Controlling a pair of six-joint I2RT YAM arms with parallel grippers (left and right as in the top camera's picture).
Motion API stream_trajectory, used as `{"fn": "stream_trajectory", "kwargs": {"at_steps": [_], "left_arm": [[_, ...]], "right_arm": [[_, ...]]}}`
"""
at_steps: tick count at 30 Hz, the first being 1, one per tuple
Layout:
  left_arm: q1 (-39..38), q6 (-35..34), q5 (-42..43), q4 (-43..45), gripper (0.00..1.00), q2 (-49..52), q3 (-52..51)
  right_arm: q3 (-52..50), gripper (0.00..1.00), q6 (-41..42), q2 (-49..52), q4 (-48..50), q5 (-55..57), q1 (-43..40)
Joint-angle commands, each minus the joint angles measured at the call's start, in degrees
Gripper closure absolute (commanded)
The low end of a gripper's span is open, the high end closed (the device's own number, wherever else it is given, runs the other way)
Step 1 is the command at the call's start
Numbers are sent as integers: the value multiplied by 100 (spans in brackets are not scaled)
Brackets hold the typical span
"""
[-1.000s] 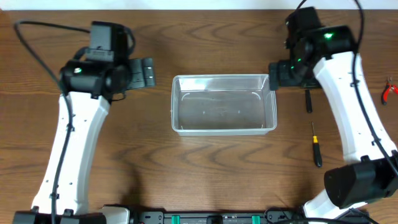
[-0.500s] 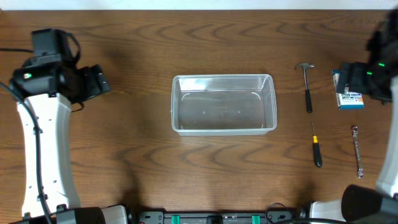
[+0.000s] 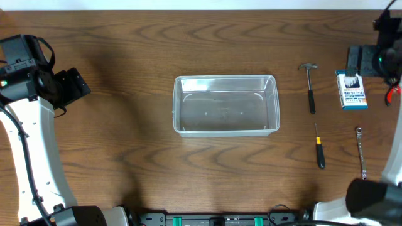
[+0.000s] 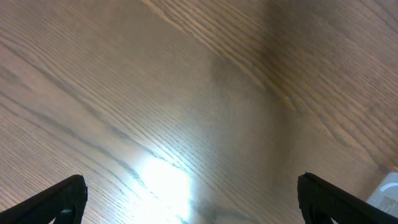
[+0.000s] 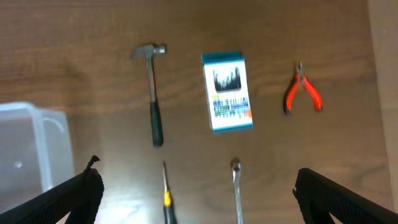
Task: Pack container
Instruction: 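Move the right gripper over the silver claw hammer's handle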
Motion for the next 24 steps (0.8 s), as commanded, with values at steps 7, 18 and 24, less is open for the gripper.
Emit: {"fn": "stream_trajectory", "kwargs": {"at_steps": [7, 18, 24], "left_arm": [[13, 33, -55, 4, 2, -46, 92], [13, 33, -52, 4, 2, -46, 92], [13, 33, -52, 4, 2, -46, 92]], "right_arm": [[-50, 1, -527, 1248, 125, -297, 20], [-50, 1, -273, 2389, 46, -210, 378], [-50, 1, 247, 2686, 138, -291, 424]]}}
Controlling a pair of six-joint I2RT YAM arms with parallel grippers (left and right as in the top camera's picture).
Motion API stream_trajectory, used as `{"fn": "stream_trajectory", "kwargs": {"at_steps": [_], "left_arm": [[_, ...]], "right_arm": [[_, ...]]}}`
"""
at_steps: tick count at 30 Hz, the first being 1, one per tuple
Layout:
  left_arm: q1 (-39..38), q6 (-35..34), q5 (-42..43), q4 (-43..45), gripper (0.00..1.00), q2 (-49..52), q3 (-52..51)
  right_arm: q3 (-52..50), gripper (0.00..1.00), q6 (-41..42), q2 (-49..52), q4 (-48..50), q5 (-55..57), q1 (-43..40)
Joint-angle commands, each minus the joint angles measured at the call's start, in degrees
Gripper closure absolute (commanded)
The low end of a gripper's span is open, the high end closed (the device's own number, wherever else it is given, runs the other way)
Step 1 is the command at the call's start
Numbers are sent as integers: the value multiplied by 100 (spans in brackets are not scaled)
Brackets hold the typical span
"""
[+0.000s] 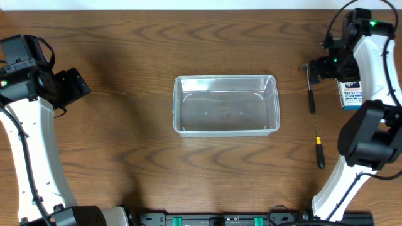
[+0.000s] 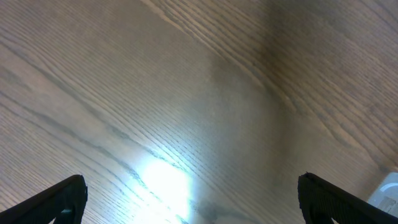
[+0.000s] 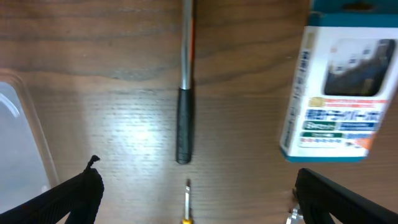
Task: Pack container
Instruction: 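Move the right gripper over the silver claw hammer's handle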
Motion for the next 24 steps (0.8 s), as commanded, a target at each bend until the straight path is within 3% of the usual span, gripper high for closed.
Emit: {"fn": "stream_trajectory", "kwargs": {"at_steps": [1, 24], "left_arm": [[13, 33, -50, 4, 2, -46, 92], [13, 33, -50, 4, 2, -46, 92]], "right_arm": [[-17, 1, 393, 140, 83, -197, 0], [199, 1, 348, 697, 584, -337, -35]]}}
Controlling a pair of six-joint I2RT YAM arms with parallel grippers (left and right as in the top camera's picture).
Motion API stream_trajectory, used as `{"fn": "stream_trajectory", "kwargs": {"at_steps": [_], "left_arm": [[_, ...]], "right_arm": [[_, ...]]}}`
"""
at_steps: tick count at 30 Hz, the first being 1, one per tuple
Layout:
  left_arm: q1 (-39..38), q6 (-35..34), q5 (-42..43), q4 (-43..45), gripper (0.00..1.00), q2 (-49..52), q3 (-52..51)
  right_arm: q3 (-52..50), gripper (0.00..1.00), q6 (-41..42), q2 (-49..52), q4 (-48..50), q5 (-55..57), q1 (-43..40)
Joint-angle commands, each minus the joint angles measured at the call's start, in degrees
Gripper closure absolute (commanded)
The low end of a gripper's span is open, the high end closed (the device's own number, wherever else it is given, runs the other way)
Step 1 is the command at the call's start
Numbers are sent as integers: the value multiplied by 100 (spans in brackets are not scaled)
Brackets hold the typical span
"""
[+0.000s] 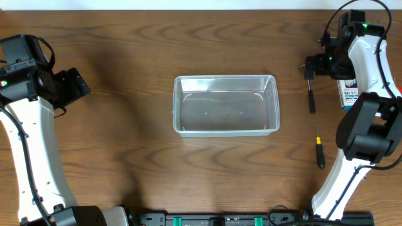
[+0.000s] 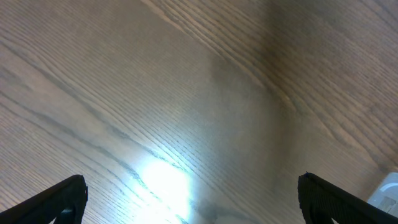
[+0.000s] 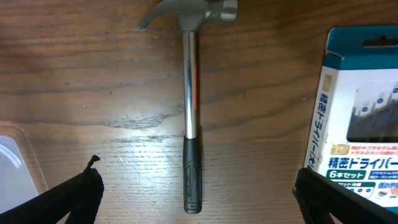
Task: Pack container
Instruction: 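Move the right gripper over the silver claw hammer's handle, then lower the right gripper and close it on the hammer handle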
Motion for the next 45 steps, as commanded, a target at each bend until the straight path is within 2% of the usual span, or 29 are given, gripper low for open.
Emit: {"fn": "stream_trajectory", "kwargs": {"at_steps": [1, 10, 22, 45], "left_arm": [[13, 33, -50, 4, 2, -46, 92], [13, 33, -50, 4, 2, -46, 92], [13, 33, -50, 4, 2, -46, 92], [13, 33, -50, 4, 2, -46, 92]], "right_arm": [[271, 1, 79, 330, -103, -48, -28], [1567, 1, -142, 1292, -918, 22, -26], [1572, 1, -529, 1488, -879, 361, -13], [1565, 1, -389, 1725, -601, 426, 264]]}}
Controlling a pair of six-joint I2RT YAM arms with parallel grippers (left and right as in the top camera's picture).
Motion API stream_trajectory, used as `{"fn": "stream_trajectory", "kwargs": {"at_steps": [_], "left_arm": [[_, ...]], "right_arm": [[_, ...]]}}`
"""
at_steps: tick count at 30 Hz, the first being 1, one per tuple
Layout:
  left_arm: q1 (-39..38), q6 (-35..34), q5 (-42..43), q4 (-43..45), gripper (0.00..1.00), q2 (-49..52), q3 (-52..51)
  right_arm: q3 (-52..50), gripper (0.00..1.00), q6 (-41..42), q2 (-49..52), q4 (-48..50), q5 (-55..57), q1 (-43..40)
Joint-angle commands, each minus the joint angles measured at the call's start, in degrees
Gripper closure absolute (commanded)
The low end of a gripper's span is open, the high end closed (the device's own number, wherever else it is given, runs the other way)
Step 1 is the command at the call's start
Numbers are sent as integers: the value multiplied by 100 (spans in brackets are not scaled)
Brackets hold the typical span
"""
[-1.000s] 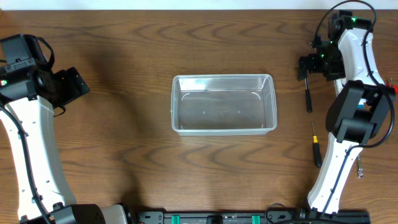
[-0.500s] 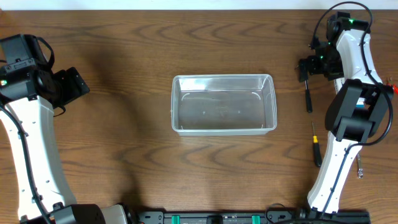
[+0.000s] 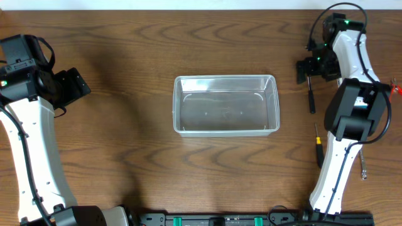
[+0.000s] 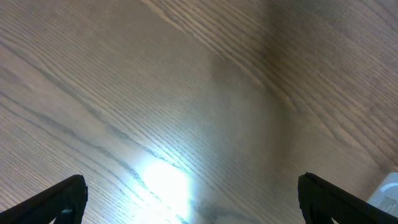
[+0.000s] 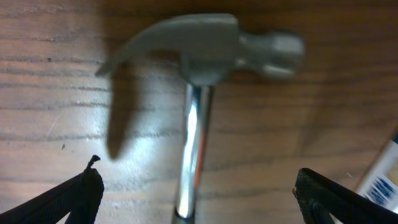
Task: Pack container
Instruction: 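Lower the right gripper and close it on the hammer handle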
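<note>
A clear plastic container (image 3: 226, 105) sits empty at mid-table. To its right lies a hammer with a black handle (image 3: 311, 100). In the right wrist view its steel head (image 5: 205, 46) and shaft (image 5: 193, 168) fill the frame, slightly blurred. My right gripper (image 5: 199, 202) is open and low over the hammer, with the shaft just below the head between its fingertips (image 5: 81, 193). In the overhead view the right gripper (image 3: 312, 68) hides the head. My left gripper (image 4: 193, 199) is open over bare wood at the far left (image 3: 75, 85).
A yellow-and-black screwdriver (image 3: 320, 154) lies below the hammer, and a wrench (image 3: 363, 169) is at the right edge. Red pliers (image 3: 396, 89) peek in at the far right. A blue box corner (image 5: 382, 174) lies right of the hammer. The right arm stretches along the right side.
My right gripper has come much closer to the hammer and shifted towards its head, which now fills the wrist view. It stays open. The left arm has not moved.
My right gripper first looked from high up at the hammer, box, pliers, screwdriver and wrench. Then it was over the hammer's handle beside the box, then above the whole hammer. Now it hangs low at the head end, open. The left arm stayed still throughout.
</note>
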Motion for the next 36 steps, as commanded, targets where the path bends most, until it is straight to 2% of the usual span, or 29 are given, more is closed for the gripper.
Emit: {"fn": "stream_trajectory", "kwargs": {"at_steps": [1, 36], "left_arm": [[13, 33, -48, 4, 2, -46, 92], [13, 33, -48, 4, 2, -46, 92]], "right_arm": [[105, 1, 52, 101, -2, 63, 66], [-46, 1, 184, 101, 68, -52, -39]]}}
